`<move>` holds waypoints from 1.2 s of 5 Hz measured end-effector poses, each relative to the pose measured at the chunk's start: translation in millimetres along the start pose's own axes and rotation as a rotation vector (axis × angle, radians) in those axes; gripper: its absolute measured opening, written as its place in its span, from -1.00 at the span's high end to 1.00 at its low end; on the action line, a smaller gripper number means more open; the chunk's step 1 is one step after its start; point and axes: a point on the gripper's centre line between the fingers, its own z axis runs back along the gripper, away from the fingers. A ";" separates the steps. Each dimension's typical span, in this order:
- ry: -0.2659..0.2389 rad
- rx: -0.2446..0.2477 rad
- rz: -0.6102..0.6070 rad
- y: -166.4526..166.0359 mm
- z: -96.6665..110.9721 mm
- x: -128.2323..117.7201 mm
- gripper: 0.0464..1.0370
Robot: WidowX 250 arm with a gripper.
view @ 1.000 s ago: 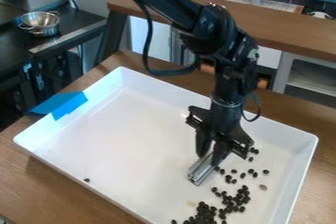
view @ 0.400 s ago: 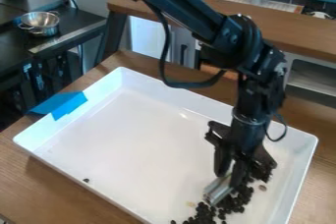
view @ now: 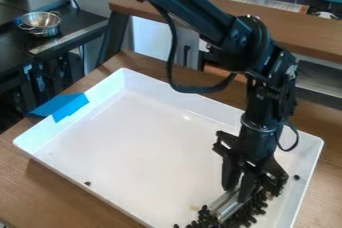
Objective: Sweep into pile
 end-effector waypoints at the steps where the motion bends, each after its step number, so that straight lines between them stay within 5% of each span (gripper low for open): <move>1: -0.041 -0.038 0.034 24.2 27.5 -2.2 0.44; 3: -0.074 -0.106 0.119 102.3 79.2 -22.9 0.44; 6: -0.043 0.037 0.218 223.8 61.3 -89.6 0.44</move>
